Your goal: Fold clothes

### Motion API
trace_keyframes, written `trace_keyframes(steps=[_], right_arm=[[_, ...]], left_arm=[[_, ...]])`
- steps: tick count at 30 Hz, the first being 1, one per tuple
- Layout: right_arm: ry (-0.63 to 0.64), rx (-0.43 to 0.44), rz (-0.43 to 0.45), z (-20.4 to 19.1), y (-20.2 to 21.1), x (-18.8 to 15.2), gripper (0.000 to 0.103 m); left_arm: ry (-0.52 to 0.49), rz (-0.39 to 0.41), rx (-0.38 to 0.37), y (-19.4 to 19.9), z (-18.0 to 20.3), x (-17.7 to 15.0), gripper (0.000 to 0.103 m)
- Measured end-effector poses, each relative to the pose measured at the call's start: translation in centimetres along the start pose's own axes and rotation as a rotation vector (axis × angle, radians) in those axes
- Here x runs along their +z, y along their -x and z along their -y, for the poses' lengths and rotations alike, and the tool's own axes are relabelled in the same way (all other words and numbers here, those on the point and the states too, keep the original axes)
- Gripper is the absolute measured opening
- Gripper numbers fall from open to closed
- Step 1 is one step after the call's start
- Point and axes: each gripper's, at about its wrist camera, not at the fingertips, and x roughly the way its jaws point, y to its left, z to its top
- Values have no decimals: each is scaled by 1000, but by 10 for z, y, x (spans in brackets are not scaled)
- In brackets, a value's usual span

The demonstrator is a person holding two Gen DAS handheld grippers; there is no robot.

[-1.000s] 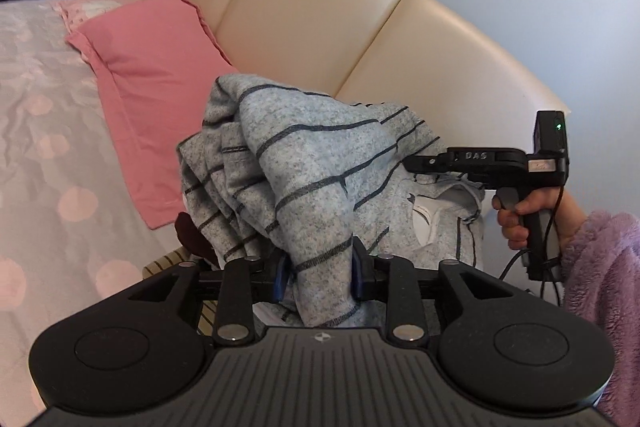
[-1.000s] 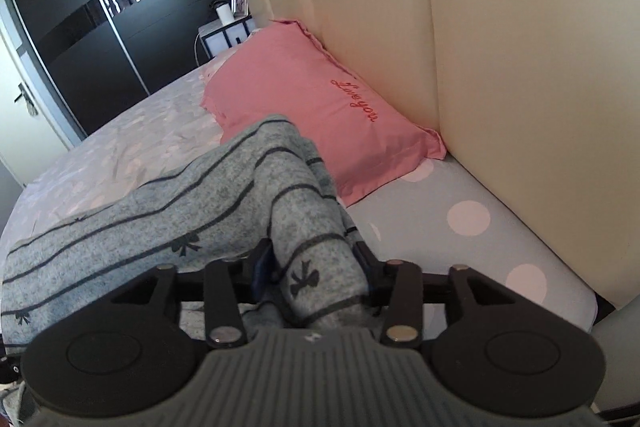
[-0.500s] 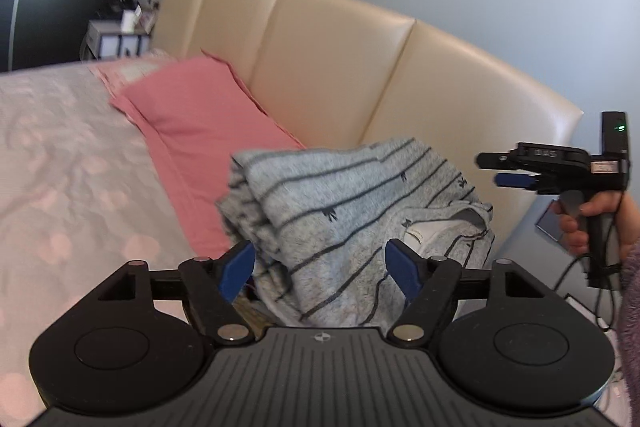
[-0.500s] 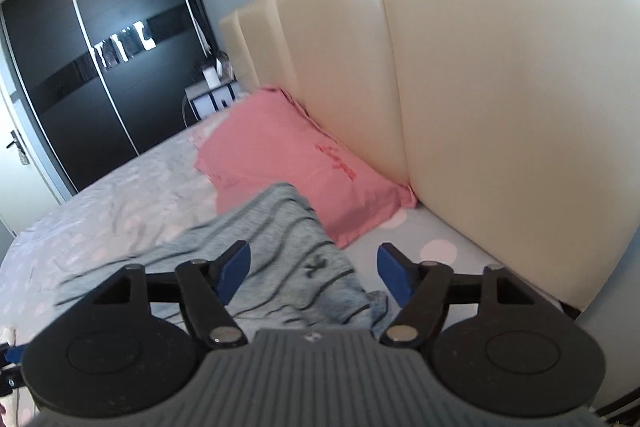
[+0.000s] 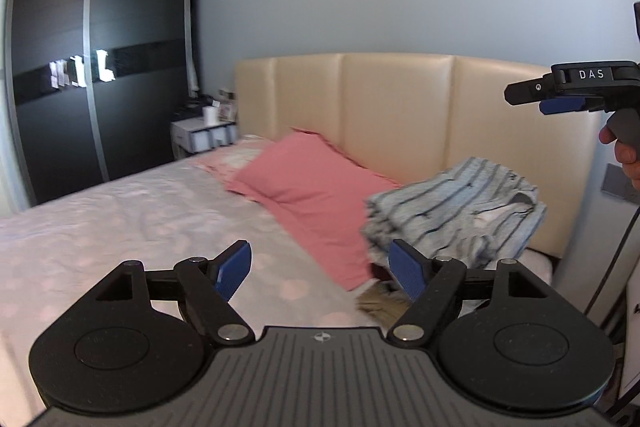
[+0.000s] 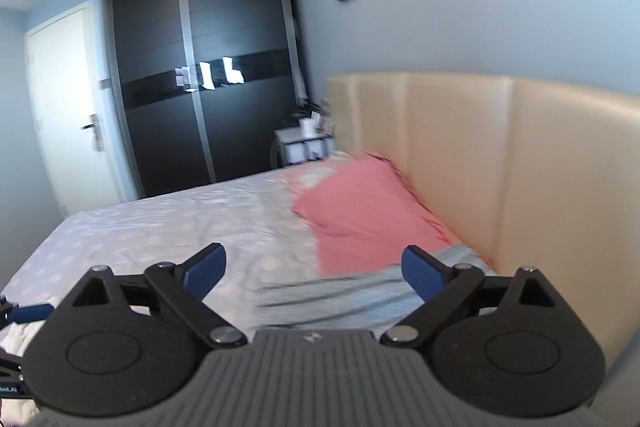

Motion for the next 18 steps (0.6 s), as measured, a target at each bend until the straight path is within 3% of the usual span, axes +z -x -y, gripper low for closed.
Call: trace_keyframes(steps=[5,10,18], right_arm=[[74,24,16,-90,7,-14,99],[76,35,26,-172,7,-56,101],[124,26,-104,-277,-3,-142,102]], left_arm=[[36,35,116,50,-38,-14,81],[74,62,262,86,-72,-43,83],[226,12,378,121,-128,-106,83]])
